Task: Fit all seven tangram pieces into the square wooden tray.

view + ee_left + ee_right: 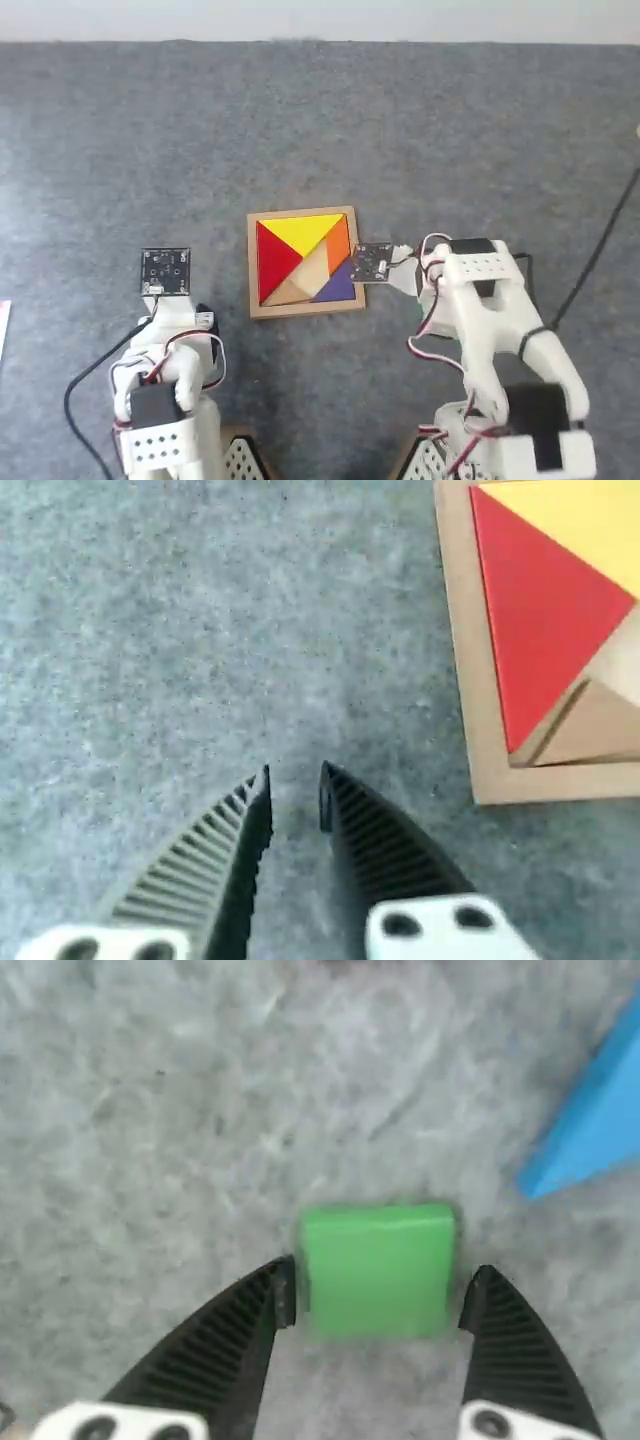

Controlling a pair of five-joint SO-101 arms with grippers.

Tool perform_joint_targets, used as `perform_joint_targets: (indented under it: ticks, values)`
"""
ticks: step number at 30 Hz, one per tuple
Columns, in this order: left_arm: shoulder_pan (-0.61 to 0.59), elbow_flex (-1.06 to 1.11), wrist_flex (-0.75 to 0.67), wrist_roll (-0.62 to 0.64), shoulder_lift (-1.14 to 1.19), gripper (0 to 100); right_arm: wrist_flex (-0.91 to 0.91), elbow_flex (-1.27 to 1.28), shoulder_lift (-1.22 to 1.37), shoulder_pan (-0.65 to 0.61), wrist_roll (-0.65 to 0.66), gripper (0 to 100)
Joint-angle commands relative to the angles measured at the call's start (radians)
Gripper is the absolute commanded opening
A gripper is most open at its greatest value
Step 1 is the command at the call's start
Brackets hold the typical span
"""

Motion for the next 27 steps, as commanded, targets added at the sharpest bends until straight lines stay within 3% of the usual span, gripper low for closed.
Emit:
perform_joint_targets:
  ticks: [1,14,21,27]
  values:
    - [0.005,-0.012,0.005,0.0,-0.02,8,-0.056,-0.008,0.038,0.008,0.014,26.3]
    - [0.005,-0.012,0.005,0.0,-0.02,8,-0.061,0.0,0.019,0.007,0.075,26.0]
    - [0.005,-0.012,0.005,0.0,-0.02,8,-0.059,0.0,0.018,0.007,0.069,3.7]
    - [0.005,-0.012,0.005,0.0,-0.02,8,-0.053,-0.008,0.012,0.007,0.009,4.3]
